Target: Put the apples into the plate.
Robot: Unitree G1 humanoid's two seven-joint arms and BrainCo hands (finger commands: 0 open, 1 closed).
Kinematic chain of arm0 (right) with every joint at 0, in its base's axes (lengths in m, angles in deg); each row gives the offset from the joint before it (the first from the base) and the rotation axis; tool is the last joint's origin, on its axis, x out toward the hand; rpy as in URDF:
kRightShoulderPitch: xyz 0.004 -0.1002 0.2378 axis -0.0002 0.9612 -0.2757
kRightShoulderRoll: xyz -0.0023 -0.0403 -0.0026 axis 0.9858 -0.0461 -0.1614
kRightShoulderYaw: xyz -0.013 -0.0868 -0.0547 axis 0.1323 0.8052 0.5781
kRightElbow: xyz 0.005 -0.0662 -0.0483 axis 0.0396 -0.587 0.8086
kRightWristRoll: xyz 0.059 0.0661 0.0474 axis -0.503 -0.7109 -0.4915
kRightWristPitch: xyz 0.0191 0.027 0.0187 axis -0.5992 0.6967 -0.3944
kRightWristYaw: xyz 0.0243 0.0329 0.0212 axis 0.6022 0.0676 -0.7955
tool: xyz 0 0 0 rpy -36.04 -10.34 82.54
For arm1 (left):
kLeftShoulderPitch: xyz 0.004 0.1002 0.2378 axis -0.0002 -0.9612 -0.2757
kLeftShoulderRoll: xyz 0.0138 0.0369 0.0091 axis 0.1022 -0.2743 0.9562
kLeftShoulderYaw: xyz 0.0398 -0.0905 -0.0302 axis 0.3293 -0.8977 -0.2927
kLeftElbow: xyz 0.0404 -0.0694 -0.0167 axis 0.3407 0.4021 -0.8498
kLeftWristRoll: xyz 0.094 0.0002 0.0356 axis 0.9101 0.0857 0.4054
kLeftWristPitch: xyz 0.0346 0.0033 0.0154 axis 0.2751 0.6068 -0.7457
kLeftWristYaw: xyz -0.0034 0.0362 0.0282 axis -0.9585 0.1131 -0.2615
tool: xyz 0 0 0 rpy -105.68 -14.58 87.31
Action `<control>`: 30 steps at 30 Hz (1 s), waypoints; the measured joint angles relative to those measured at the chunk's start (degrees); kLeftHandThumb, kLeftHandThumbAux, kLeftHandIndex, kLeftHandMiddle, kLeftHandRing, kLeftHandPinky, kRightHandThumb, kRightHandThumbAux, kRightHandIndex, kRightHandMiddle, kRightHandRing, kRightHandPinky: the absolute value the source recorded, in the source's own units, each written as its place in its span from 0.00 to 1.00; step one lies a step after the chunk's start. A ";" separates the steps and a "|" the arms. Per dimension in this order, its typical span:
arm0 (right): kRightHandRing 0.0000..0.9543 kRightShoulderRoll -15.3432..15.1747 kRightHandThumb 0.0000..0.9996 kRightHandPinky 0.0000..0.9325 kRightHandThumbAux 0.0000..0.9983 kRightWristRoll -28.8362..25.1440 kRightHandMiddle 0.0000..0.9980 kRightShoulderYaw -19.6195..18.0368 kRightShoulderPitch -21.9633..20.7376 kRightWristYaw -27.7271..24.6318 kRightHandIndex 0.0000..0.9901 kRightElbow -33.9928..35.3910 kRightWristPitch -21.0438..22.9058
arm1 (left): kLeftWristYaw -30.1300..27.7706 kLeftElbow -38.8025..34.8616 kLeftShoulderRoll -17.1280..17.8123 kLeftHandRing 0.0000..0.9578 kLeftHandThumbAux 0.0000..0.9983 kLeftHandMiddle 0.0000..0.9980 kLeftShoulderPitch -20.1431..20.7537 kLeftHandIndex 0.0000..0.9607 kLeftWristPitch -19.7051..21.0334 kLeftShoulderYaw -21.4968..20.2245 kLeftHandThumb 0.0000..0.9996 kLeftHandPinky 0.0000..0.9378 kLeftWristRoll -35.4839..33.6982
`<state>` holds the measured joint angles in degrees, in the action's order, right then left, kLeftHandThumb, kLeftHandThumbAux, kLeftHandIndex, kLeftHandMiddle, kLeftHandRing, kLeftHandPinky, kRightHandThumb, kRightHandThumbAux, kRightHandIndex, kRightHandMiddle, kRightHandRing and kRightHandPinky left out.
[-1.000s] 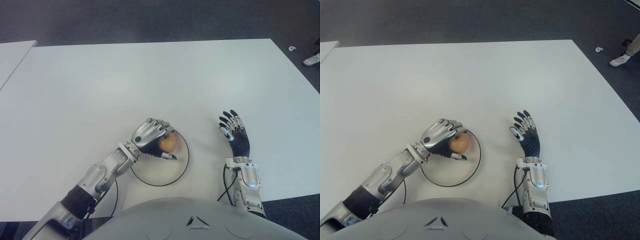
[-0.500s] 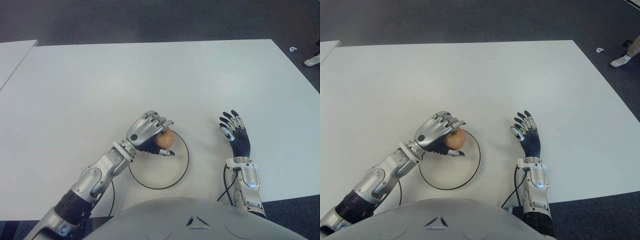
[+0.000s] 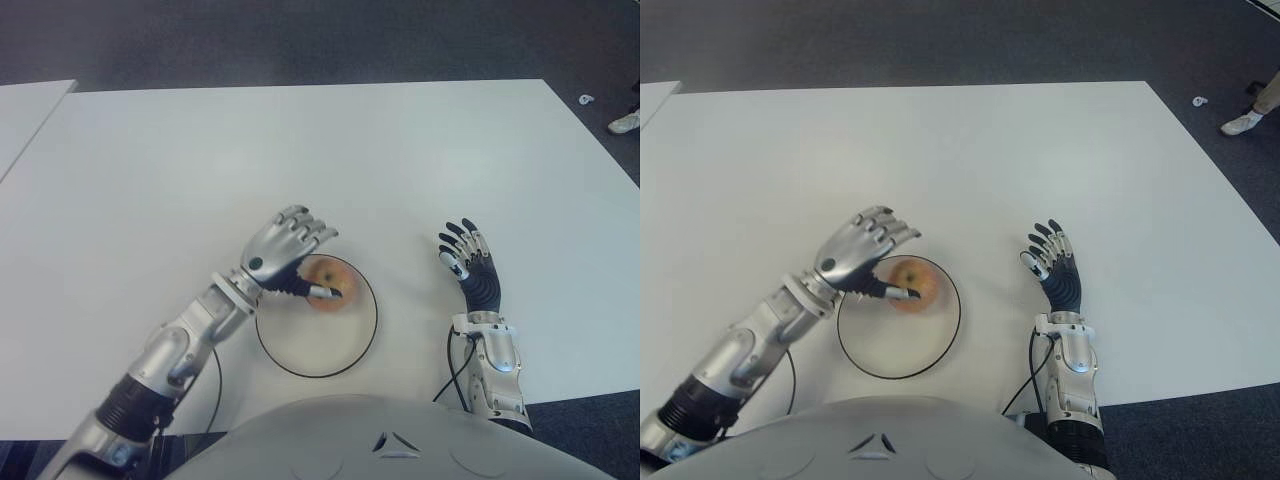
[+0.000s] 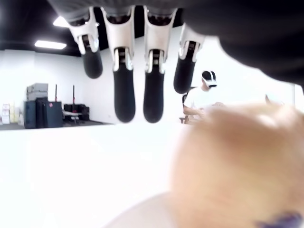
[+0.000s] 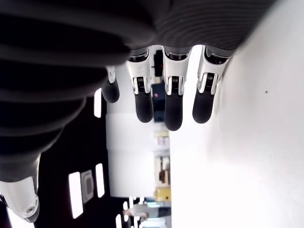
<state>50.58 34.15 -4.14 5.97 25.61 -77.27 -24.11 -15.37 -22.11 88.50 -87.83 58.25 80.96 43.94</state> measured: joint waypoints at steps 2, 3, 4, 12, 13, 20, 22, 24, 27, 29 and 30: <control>0.23 0.02 0.29 0.26 0.61 -0.01 0.19 0.01 -0.07 -0.02 0.07 -0.05 0.00 | -0.55 -0.56 0.76 0.21 0.24 0.25 1.11 0.29 -0.41 -1.53 0.23 0.24 -1.08; 0.23 0.04 0.29 0.26 0.61 -0.02 0.19 0.00 -0.10 -0.05 0.07 -0.07 0.00 | -0.68 -0.89 1.00 0.21 0.25 0.26 1.52 0.29 -0.61 -1.99 0.23 0.24 -1.59; 0.24 0.05 0.29 0.27 0.62 -0.03 0.20 0.00 -0.14 -0.07 0.08 -0.11 0.00 | -0.87 -1.25 1.22 0.21 0.26 0.26 1.86 0.30 -0.88 -2.31 0.24 0.25 -2.01; 0.23 0.19 0.26 0.26 0.63 -0.09 0.19 0.00 -0.37 -0.16 0.07 -0.23 -0.02 | -2.90 -2.65 1.53 0.23 0.29 0.27 2.26 0.30 -3.24 -2.62 0.26 0.26 -2.84; 0.23 0.18 0.26 0.26 0.63 -0.05 0.19 0.00 -0.38 -0.15 0.07 -0.26 -0.02 | -3.16 -2.80 1.53 0.23 0.29 0.27 2.25 0.30 -3.39 -2.65 0.27 0.27 -2.84; 0.23 0.06 0.25 0.25 0.64 0.09 0.18 -0.02 -0.41 0.01 0.06 -0.50 -0.02 | -4.79 -3.58 1.53 0.23 0.30 0.27 2.14 0.30 -4.09 -2.90 0.27 0.26 -2.84; 0.22 0.02 0.25 0.24 0.63 0.09 0.18 -0.02 -0.42 0.01 0.06 -0.53 -0.02 | -4.96 -3.69 1.52 0.23 0.30 0.27 2.07 0.30 -4.17 -3.06 0.27 0.26 -2.84; 0.22 0.00 0.24 0.25 0.63 0.08 0.18 -0.04 -0.49 0.00 0.06 -0.58 -0.02 | -5.26 -3.75 1.49 0.23 0.30 0.27 1.96 0.30 -4.18 -3.37 0.27 0.25 -2.84; 0.23 -0.03 0.25 0.27 0.63 0.10 0.19 -0.05 -0.76 0.08 0.07 -0.76 -0.02 | -5.69 -3.77 1.47 0.22 0.30 0.26 1.89 0.29 -4.18 -3.69 0.27 0.24 -2.84; 0.23 -0.03 0.25 0.25 0.63 0.10 0.18 -0.06 -0.92 0.13 0.07 -0.88 -0.03 | -5.95 -3.77 1.46 0.21 0.29 0.26 1.88 0.29 -4.21 -3.83 0.28 0.23 -2.90; 0.22 -0.04 0.25 0.25 0.64 0.10 0.18 -0.06 -1.02 0.14 0.07 -0.97 -0.04 | -6.09 -3.77 1.46 0.21 0.29 0.25 1.88 0.29 -4.25 -3.90 0.28 0.23 -3.06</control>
<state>50.55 34.25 -4.20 4.96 25.74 -78.24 -24.15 -21.45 -25.89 89.97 -85.94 54.00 77.06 40.87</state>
